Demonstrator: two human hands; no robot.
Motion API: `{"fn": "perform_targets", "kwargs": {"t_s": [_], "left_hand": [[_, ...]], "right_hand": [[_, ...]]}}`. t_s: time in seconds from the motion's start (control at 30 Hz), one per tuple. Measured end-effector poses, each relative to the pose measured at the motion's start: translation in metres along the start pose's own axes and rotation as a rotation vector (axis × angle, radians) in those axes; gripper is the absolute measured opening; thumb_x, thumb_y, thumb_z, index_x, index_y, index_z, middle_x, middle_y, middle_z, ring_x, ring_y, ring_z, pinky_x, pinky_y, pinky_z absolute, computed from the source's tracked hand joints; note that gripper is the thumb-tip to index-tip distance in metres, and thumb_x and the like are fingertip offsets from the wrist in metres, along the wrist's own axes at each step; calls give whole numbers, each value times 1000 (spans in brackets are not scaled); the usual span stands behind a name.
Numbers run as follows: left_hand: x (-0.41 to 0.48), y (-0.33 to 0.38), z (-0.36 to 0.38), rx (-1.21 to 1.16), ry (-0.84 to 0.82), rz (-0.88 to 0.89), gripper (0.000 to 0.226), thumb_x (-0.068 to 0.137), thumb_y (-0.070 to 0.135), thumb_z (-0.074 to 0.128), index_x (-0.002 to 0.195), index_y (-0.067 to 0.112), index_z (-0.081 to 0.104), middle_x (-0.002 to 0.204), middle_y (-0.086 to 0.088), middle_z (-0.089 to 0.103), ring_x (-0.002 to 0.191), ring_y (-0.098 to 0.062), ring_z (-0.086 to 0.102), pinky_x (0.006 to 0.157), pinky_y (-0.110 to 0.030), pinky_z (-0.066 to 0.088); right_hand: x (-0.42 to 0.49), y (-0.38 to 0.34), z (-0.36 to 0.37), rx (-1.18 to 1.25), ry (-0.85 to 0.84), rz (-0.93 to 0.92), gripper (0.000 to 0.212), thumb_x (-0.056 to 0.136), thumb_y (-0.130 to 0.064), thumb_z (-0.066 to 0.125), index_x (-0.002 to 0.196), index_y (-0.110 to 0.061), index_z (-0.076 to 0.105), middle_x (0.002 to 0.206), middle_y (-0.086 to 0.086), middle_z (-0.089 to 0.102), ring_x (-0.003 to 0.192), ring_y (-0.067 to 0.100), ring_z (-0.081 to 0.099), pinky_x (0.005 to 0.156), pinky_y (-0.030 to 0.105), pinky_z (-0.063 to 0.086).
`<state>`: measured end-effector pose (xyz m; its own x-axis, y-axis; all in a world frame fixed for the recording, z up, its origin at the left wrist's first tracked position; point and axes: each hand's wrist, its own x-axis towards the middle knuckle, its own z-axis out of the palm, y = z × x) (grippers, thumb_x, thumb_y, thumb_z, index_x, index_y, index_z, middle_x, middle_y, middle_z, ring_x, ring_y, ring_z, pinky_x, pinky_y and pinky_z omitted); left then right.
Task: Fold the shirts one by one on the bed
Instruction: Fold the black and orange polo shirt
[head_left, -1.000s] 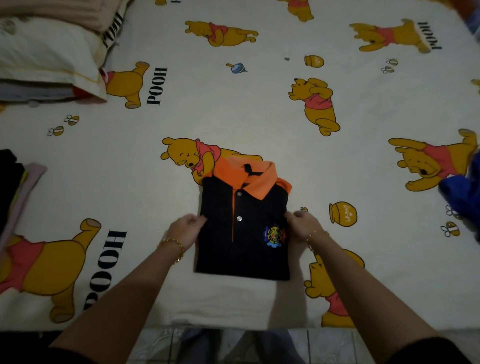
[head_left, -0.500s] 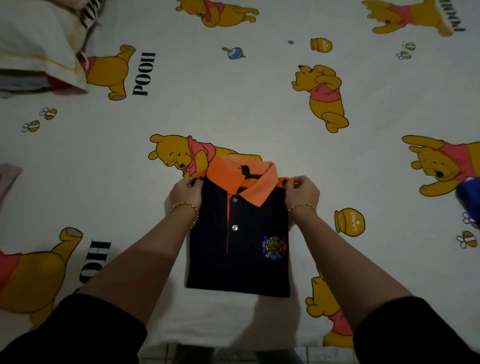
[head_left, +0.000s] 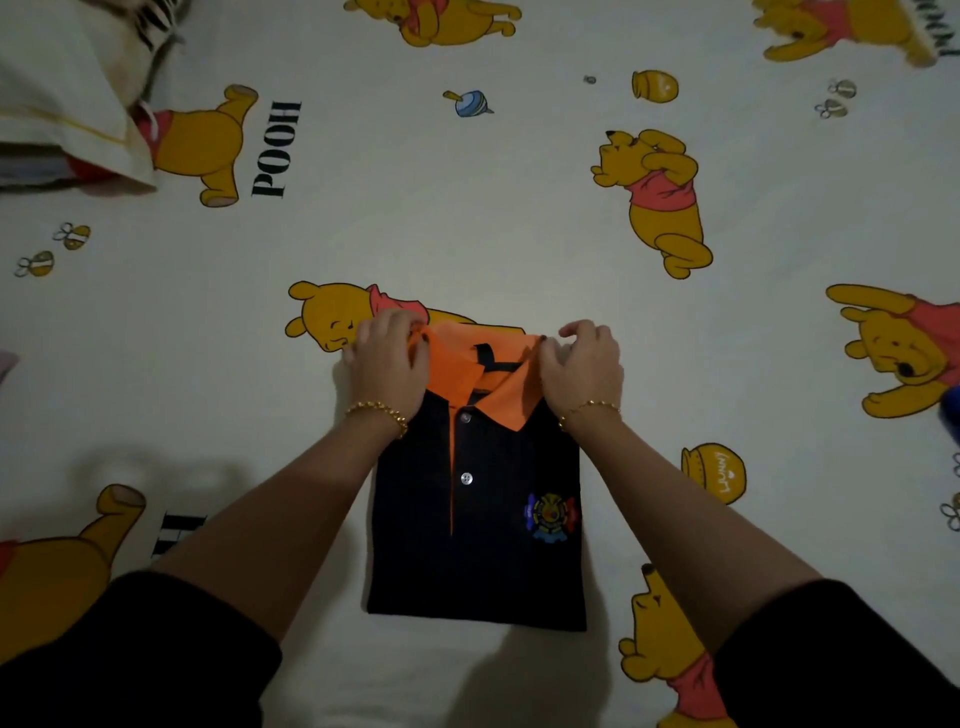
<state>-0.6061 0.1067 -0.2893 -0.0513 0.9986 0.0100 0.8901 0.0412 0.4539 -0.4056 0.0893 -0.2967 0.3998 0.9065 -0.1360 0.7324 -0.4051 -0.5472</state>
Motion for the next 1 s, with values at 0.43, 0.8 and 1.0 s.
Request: {"fn": "perform_targets", "kwargs": {"t_s": [0.43,0.8,1.0], "left_hand": [[22,21,1,344,-249,301,47,99,35,28,86,14,68,96,1,54,96,-16,42,90,-40,27],[34,26,0,1,-374,-46,61,89,40,53,141,18,30,122,-6,58,116,-28,53,103,-48,35],[33,38,-1,139,-355,-91,34,89,21,50,121,12,52,120,-11,58,113,-30,50,92,-42,44]], "right_hand": [[14,-17,-1,29,-207,155,27,94,-27,44,101,-5,57,97,11,62,86,26,56,71,31,43],[0,-19,-26,481,-350,-218,34,79,7,52,93,-21,64,93,-7,63,83,3,56,71,15,48],[-15,-6,-40,509,-319,-197,41,71,12,51,90,-20,68,87,-5,63,81,6,58,68,26,54]]}}
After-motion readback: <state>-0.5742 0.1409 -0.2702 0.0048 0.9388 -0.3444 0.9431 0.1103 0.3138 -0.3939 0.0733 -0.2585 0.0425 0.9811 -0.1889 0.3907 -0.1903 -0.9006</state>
